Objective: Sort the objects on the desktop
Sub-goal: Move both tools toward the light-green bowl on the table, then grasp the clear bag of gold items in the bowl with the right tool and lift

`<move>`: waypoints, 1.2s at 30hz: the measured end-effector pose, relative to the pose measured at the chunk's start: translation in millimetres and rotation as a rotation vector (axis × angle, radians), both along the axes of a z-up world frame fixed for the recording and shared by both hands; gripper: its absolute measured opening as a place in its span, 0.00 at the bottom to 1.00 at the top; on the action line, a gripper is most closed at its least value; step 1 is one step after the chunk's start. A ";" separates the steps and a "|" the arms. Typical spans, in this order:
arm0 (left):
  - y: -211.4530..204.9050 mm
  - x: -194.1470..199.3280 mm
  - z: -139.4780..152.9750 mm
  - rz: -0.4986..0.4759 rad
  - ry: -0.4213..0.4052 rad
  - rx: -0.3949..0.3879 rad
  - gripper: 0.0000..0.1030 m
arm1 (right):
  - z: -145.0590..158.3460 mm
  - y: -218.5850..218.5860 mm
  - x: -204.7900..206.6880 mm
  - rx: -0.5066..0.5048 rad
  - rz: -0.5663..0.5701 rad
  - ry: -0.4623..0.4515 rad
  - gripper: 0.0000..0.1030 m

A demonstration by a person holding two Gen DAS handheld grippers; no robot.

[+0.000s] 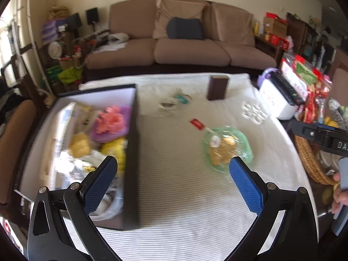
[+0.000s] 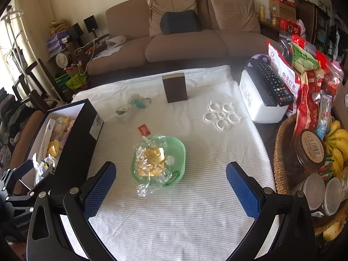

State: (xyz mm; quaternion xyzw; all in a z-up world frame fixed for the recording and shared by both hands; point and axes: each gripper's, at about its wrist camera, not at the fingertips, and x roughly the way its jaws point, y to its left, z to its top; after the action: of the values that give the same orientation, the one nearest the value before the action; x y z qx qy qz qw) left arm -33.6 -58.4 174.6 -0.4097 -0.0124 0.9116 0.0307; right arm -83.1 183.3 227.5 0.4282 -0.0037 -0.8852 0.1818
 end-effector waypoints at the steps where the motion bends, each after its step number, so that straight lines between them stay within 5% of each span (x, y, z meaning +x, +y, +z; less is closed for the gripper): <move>1: 7.4 -6.1 -6.6 -0.008 -0.024 0.010 1.00 | -5.6 5.3 -4.9 -0.003 -0.003 -0.009 1.00; 8: 37.9 -48.1 -67.2 -0.039 -0.140 0.064 0.98 | -62.5 27.0 -35.9 -0.068 0.000 -0.115 0.96; 10: 39.4 -60.3 -85.4 -0.045 -0.182 0.067 0.90 | -80.1 29.3 -45.1 -0.074 0.003 -0.141 0.79; 12: 38.2 -72.3 -103.3 -0.050 -0.230 0.075 0.76 | -97.6 29.5 -55.2 -0.072 -0.003 -0.172 0.52; 13: 37.7 -77.7 -110.9 -0.044 -0.250 0.074 0.73 | -106.1 29.6 -60.6 -0.073 -0.007 -0.190 0.49; 21: 41.8 -98.7 -139.7 -0.031 -0.250 0.065 0.74 | -133.9 19.8 -95.8 -0.072 0.002 -0.210 0.49; 28: 34.4 -108.5 -143.5 -0.014 -0.252 0.132 0.74 | -133.5 3.6 -114.6 -0.094 0.031 -0.199 0.52; 32: 29.0 -105.3 -142.2 -0.016 -0.245 0.151 0.74 | -121.1 -4.5 -108.8 -0.177 0.074 -0.167 0.78; 36: 35.5 -104.1 -145.8 -0.034 -0.254 0.136 0.74 | -120.8 -33.0 -105.1 -0.144 0.134 -0.172 0.81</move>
State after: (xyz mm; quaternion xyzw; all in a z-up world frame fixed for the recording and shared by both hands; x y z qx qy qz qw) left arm -137.6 -22.9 28.8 -0.5190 -0.0712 0.8488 0.0719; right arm -188.2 150.3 106.7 0.4876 -0.0545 -0.8285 0.2699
